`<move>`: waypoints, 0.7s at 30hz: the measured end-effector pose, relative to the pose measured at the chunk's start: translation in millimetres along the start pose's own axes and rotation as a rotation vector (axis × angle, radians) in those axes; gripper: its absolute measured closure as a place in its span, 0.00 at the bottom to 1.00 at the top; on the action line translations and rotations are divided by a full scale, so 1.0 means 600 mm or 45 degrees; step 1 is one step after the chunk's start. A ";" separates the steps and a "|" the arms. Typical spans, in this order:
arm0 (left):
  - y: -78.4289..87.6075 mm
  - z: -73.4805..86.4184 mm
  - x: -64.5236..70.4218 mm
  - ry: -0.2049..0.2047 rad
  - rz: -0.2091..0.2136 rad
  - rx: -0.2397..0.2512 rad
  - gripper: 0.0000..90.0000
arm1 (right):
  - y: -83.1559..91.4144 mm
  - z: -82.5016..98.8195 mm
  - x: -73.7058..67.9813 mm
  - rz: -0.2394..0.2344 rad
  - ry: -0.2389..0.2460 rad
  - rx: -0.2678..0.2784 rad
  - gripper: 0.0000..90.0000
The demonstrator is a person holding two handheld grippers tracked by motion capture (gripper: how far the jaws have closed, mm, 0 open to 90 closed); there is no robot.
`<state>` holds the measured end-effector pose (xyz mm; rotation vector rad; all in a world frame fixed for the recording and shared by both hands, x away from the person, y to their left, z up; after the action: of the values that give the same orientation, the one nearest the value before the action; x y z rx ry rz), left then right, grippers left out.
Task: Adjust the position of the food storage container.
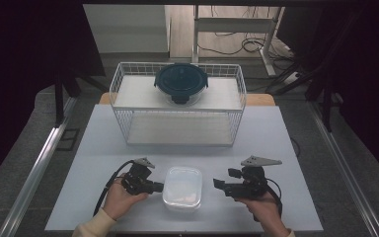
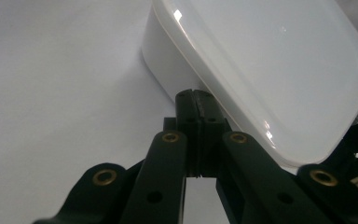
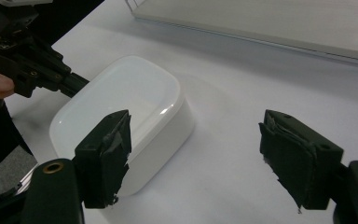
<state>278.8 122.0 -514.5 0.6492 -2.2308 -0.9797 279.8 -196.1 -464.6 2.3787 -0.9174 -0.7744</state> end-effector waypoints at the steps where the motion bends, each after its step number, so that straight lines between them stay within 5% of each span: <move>1: 0.000 0.001 -0.001 -0.004 -0.002 -0.003 1.00 | 0.001 0.000 0.000 0.001 0.001 -0.002 0.28; 4: 0.008 0.005 -0.005 -0.005 -0.035 0.003 1.00 | 0.004 -0.002 0.001 0.006 -0.001 0.007 0.28; 13: 0.075 0.025 -0.012 0.035 -0.078 0.199 0.99 | 0.007 -0.002 0.004 0.008 -0.001 0.023 0.28; 17: 0.099 0.027 -0.011 0.097 -0.142 0.357 0.75 | 0.004 -0.002 0.002 -0.004 -0.006 0.022 0.28; 19: 0.105 0.026 -0.013 0.131 -0.129 0.375 0.54 | 0.004 -0.002 0.000 -0.010 -0.007 0.027 0.28; 21: 0.108 0.027 -0.014 0.148 -0.117 0.392 0.47 | 0.005 -0.003 -0.001 -0.017 -0.003 0.030 0.27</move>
<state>260.9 174.3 -475.8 0.9271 -2.2831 -0.6266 279.1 -197.5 -461.5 2.4074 -0.9171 -0.7761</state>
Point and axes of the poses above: each handheld gripper's, and its own axes: y roughly backward along the jaws, z roughly out of its underside, x roughly to its right, the point moved 2 cm from there along -y, roughly forward along the jaws, and after that the axes turned 3 degrees about -y, right-handed, at the moved point
